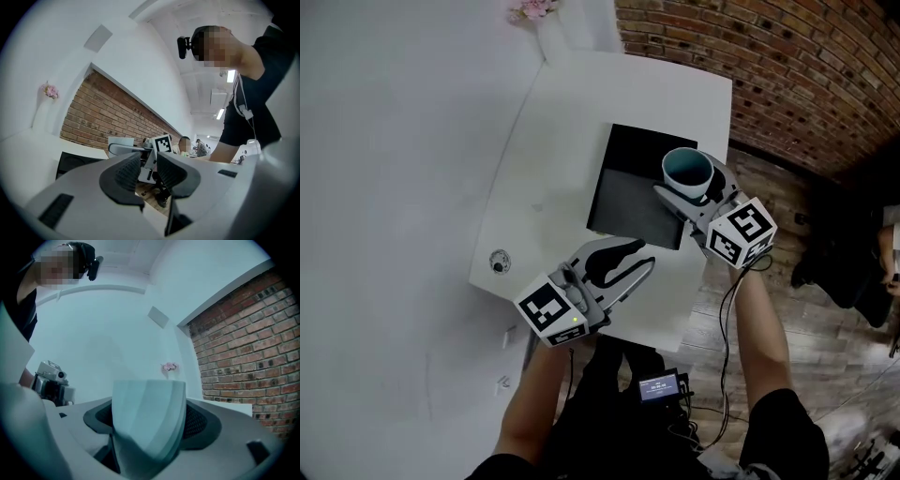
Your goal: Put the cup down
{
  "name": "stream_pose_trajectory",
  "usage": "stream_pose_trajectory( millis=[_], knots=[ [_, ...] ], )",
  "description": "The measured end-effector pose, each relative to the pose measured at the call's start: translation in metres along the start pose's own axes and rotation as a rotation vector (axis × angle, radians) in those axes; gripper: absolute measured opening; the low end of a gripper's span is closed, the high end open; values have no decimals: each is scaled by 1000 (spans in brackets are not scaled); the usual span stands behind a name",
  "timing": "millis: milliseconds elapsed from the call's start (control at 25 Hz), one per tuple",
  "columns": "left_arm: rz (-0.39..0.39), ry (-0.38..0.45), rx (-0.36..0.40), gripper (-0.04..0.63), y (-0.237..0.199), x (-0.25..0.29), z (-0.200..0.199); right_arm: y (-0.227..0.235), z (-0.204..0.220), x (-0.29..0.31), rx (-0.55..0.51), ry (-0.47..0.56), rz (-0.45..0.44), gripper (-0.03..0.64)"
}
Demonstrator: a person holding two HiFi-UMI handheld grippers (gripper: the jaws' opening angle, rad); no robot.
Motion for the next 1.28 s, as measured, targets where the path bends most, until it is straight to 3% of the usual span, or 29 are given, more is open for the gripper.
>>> stream_pose_trajectory(
  millis=[440,1280],
  knots=[
    [-16,8,4,100,-14,6,5,54,12,50,-55,-60,-10,390],
    [-44,16,2,100,-22,9,5,66,10,78,-121,-107,-48,390]
  ],
)
Point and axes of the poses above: the fingertips, and each gripper's own axes: x forward along the fingers, y to its right, z out of its underside, the point moved 9 cm from there along -x, backward along the fingers, and after that the axes turned 5 degrees about -z, right-handed, at the moved point
